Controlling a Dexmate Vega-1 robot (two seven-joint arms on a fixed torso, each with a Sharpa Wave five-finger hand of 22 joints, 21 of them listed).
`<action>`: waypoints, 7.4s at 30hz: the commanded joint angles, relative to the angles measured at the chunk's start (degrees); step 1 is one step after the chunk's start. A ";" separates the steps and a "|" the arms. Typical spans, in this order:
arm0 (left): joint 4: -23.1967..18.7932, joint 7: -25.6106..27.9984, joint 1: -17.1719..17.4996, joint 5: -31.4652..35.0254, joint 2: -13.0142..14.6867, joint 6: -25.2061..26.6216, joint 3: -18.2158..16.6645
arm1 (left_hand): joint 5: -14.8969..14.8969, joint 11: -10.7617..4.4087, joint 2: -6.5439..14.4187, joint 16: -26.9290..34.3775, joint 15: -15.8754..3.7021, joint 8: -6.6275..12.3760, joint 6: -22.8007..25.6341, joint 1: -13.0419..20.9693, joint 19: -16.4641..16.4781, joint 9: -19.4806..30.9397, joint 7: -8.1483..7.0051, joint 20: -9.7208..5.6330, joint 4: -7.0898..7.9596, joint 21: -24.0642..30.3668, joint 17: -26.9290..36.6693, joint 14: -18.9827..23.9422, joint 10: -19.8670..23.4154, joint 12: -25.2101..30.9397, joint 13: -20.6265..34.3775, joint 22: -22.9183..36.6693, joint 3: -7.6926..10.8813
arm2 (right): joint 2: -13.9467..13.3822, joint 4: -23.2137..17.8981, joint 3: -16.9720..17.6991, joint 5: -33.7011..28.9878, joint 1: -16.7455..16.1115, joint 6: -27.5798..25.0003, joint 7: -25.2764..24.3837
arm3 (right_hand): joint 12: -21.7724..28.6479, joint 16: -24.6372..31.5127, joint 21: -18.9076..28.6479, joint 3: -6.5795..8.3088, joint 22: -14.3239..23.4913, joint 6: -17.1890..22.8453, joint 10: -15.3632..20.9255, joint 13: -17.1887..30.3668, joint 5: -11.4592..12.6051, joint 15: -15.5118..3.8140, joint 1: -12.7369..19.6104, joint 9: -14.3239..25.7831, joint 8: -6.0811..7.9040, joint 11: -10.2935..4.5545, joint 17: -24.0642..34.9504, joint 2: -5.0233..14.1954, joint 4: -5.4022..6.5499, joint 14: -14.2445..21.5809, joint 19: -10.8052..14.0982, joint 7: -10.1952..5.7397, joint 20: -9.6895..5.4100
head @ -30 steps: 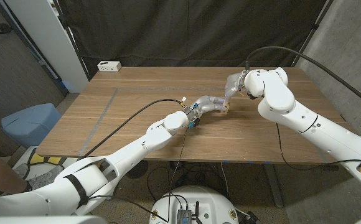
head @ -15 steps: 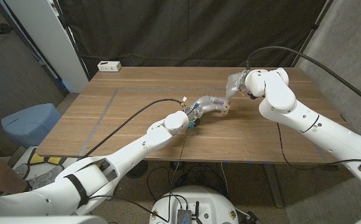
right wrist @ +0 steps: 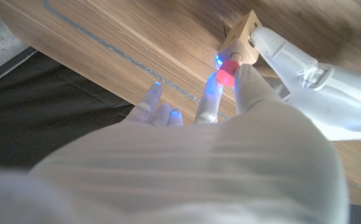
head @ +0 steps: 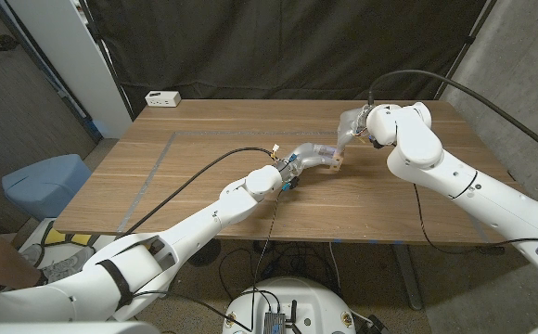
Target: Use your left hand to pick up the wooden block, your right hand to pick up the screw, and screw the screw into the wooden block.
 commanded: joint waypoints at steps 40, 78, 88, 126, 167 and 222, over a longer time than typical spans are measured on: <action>-0.31 -0.38 0.10 -0.29 0.50 -0.09 -0.24 | 0.75 -0.01 0.82 0.01 -2.43 0.27 2.03 0.36 0.31 0.26 1.68 -0.07 0.67 0.12 0.06 0.26 0.40 0.30 2.89 0.18 1.89 | 0.63 0.35 -2.65 -1.42 -0.23 -4.38 -4.60 | 0.87 1.35 0.78 -2.59 0.08 11.00 8.35 -0.10 -0.35 -1.87 -6.43 -0.78 3.51 0.24 0.41 3.06 2.68 5.14 4.57 2.74 -1.24; 0.64 -0.46 -0.14 -0.46 0.29 -1.02 -0.45 | 1.05 0.02 0.90 -0.08 -2.35 0.11 1.58 0.21 0.29 0.25 1.86 0.01 0.75 0.12 0.01 0.24 0.03 -0.04 2.53 0.18 2.41 | 1.68 0.29 -0.37 -1.21 -1.94 -2.57 -6.54 | -1.35 -0.36 -0.24 -6.10 0.16 1.10 7.81 -0.05 -0.38 -0.30 -14.05 -1.62 -3.03 1.43 0.26 1.89 2.89 5.44 4.33 3.42 -0.06; 0.58 -0.13 0.09 -0.44 0.32 -1.07 -0.54 | 1.08 0.01 0.83 -0.06 -2.43 0.12 1.56 0.13 0.29 0.25 1.79 0.00 0.77 0.12 0.02 0.24 0.08 -0.05 2.45 0.18 2.42 | 0.05 -1.43 0.43 2.17 -1.48 -1.67 -5.11 | -1.84 -1.40 -0.78 -6.45 0.13 -4.84 3.71 0.05 -0.20 1.53 -15.52 -1.39 -5.94 1.98 0.09 0.74 2.33 2.82 0.56 3.88 2.55; 0.27 -0.06 0.25 -0.43 0.57 -0.95 -0.65 | 1.19 0.02 0.76 0.03 -2.43 0.16 1.51 -0.04 0.31 0.25 1.75 -0.03 0.80 0.13 0.06 0.26 -0.04 -0.08 2.35 0.18 2.51 | -4.26 -2.75 -1.93 2.88 1.38 0.05 1.15 | -1.85 -1.76 -0.47 -2.99 0.03 -19.72 -8.98 0.24 0.38 4.12 -8.32 -0.43 -10.46 0.45 -0.16 -1.75 -1.29 -5.53 -5.18 1.88 5.50; 0.01 -0.36 0.13 -0.22 0.52 -0.61 -0.33 | 1.28 0.03 0.76 0.07 -2.43 0.25 1.67 -0.10 0.33 0.25 1.79 -0.15 0.78 0.14 0.06 0.25 0.03 0.02 2.37 0.18 2.61 | -2.86 -2.53 2.24 -1.06 -4.94 4.73 -6.14 | -0.06 -0.04 0.43 0.35 0.07 -9.24 -4.40 0.20 0.64 0.41 -1.02 1.09 -3.67 -7.37 0.11 -2.77 -0.48 -1.59 -1.67 -3.02 3.13; -1.97 0.19 1.07 0.04 1.02 0.01 -0.30 | 1.41 0.04 0.85 0.09 -2.34 0.24 1.63 -0.36 0.38 0.25 1.91 -0.13 0.86 0.16 0.08 0.26 -0.15 -0.01 2.31 0.18 2.79 | -3.13 -3.07 3.94 1.64 -7.05 5.08 -10.48 | 0.41 0.87 0.60 0.69 0.05 1.97 2.77 0.06 0.11 -2.04 -0.59 2.74 3.13 -8.97 0.30 -0.27 0.44 2.44 1.65 -1.41 0.72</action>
